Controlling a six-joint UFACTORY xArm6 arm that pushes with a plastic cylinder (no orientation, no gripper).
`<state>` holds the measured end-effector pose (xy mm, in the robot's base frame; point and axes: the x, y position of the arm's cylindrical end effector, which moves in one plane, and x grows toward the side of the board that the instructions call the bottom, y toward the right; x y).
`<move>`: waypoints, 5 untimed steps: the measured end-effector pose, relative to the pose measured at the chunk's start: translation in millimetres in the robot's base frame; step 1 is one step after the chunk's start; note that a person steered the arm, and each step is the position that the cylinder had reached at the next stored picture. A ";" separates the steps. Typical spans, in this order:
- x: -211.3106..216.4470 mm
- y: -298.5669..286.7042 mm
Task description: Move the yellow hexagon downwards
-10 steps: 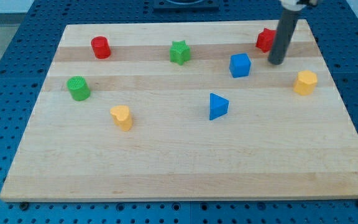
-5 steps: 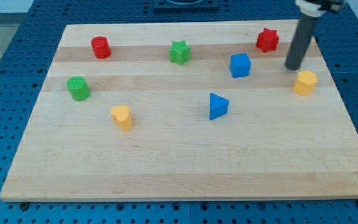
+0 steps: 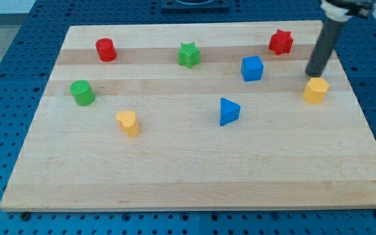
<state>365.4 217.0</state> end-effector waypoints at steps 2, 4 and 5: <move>75.7 -2.5; 51.5 1.7; 52.7 8.6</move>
<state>418.1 225.6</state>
